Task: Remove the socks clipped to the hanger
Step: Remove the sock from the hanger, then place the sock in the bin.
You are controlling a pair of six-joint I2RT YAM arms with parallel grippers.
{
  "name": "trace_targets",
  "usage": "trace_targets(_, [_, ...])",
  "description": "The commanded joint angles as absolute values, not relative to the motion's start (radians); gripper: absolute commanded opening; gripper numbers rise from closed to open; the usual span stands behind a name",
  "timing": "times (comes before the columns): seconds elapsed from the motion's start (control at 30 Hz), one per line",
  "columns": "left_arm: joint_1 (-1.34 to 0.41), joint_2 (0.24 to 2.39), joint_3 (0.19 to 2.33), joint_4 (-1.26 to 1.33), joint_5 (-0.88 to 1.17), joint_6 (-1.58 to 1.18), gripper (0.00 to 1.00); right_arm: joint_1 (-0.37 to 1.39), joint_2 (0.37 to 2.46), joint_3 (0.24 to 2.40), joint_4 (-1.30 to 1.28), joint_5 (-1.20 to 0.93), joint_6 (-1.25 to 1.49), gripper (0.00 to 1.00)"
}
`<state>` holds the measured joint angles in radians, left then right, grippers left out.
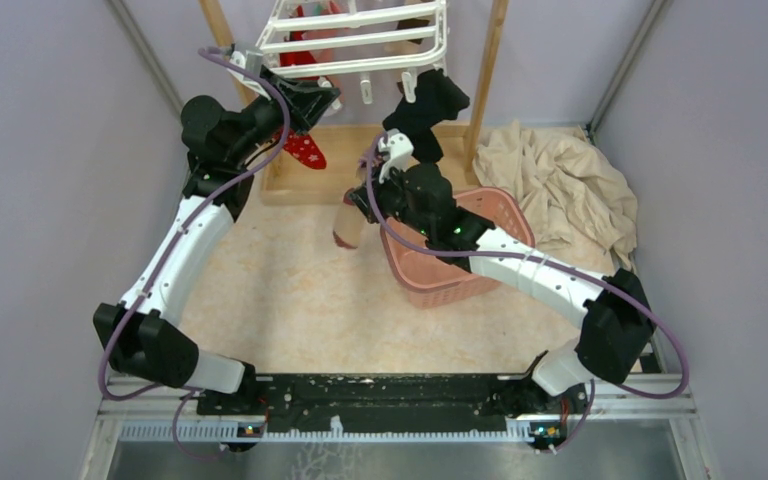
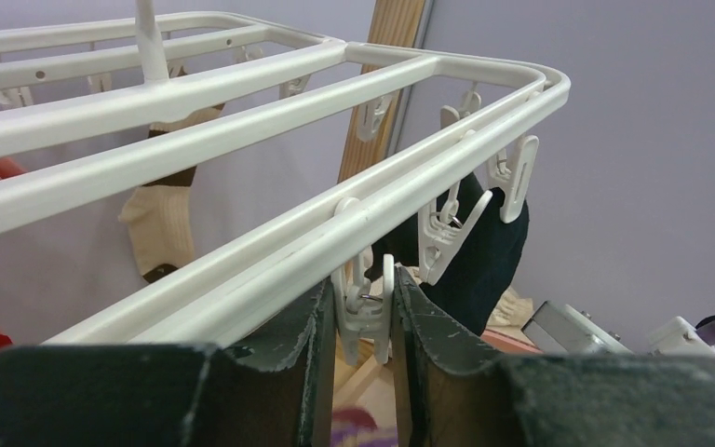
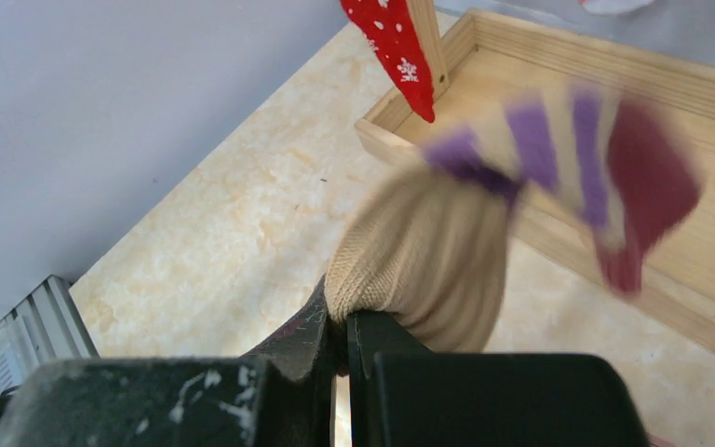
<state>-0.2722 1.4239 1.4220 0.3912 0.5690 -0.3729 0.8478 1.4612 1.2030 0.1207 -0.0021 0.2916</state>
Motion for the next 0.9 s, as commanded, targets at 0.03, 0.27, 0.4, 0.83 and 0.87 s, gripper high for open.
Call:
trace_targets(0.03, [-0.265, 1.427, 1.422, 0.42, 0.57, -0.381, 0.03, 0.846, 1.461, 1.201, 0.156, -0.023, 0.301, 0.0])
trace_targets(0.27, [-0.265, 1.417, 1.417, 0.395, 0.554, -0.365, 0.01, 0.847, 1.428, 1.232, 0.098, -0.003, 0.287, 0.0])
trace_targets(0.4, [-0.265, 1.402, 1.405, 0.369, 0.535, -0.341, 0.01, 0.836, 1.38, 1.263, 0.009, 0.056, 0.271, 0.0])
trace_targets(0.83, [-0.265, 1.346, 1.391, 0.241, 0.424, -0.251, 0.04, 0.718, 1.139, 1.245, -0.239, 0.151, 0.236, 0.0])
trace_targets(0.87, [-0.265, 1.342, 1.394, 0.232, 0.416, -0.246, 0.04, 0.709, 1.129, 1.243, -0.254, 0.16, 0.231, 0.0])
